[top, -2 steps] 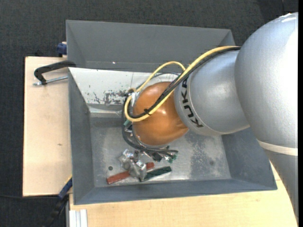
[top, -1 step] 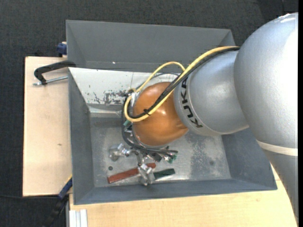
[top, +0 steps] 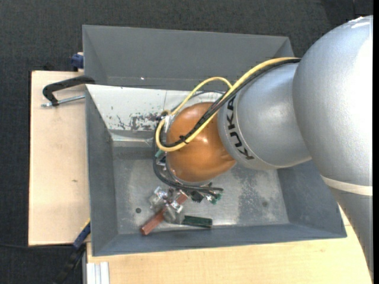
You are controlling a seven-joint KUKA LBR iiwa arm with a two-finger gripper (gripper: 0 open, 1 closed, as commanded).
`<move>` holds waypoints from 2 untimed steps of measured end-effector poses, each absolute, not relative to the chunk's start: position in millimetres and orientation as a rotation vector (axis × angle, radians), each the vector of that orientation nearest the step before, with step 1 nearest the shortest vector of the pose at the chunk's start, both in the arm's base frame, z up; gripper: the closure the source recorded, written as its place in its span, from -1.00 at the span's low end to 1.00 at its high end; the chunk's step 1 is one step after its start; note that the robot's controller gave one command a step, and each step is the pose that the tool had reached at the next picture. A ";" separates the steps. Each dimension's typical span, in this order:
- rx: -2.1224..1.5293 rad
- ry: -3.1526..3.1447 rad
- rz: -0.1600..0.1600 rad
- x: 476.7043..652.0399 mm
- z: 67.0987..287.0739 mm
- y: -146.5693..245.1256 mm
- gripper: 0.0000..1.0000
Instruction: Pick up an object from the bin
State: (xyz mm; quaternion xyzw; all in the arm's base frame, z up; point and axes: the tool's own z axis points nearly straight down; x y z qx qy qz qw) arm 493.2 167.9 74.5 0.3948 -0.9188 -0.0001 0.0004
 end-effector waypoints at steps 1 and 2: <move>1.241 -2.887 -0.002 493.0 73.2 168.2 1.00; 1.249 -2.888 -0.002 505.4 190.0 155.0 1.00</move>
Offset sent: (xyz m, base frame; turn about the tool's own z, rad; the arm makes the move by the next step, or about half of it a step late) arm 0.0112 -0.0141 0.1146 -0.0069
